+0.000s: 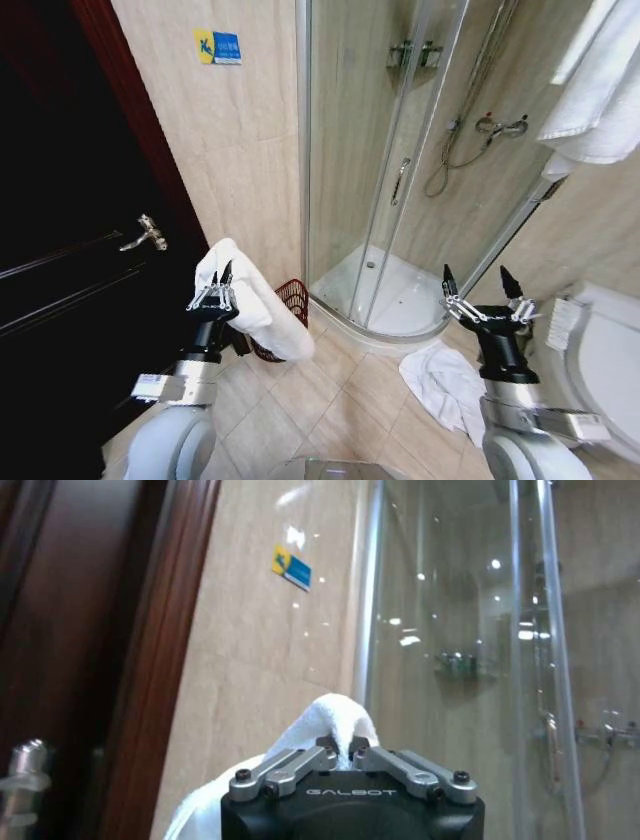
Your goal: Discard the used towel into the hamper.
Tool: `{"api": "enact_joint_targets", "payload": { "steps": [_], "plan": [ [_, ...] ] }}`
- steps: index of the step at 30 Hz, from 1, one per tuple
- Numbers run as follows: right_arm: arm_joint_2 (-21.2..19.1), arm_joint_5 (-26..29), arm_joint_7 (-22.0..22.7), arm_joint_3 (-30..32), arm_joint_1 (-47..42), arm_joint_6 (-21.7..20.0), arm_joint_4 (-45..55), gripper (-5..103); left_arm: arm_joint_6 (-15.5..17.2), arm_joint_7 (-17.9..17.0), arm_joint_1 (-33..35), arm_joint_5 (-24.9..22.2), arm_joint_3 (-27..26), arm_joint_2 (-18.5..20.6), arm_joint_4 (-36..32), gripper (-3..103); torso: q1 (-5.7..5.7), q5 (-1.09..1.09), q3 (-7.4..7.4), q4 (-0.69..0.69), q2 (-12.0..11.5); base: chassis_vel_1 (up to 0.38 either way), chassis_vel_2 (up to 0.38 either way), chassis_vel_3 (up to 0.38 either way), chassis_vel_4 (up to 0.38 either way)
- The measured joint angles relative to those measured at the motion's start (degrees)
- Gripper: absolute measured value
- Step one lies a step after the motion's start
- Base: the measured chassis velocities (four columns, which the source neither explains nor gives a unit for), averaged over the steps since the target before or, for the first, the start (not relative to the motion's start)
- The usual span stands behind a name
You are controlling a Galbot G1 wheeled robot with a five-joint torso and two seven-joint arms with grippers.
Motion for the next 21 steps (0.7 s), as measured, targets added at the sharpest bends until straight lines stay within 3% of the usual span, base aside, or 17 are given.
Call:
{"api": "enact_joint_targets", "payload": {
  "steps": [21],
  "plan": [
    [3.9,-2.2,-1.1,0.2,-1.0,0.2,0.8,100,-2.3,1.4,-8.8,-4.3,1.9,5.1,11.3,3,0.0,0.0,0.0,0.0,0.0,-0.004,0.009,0.006,-0.009]
  ]
}}
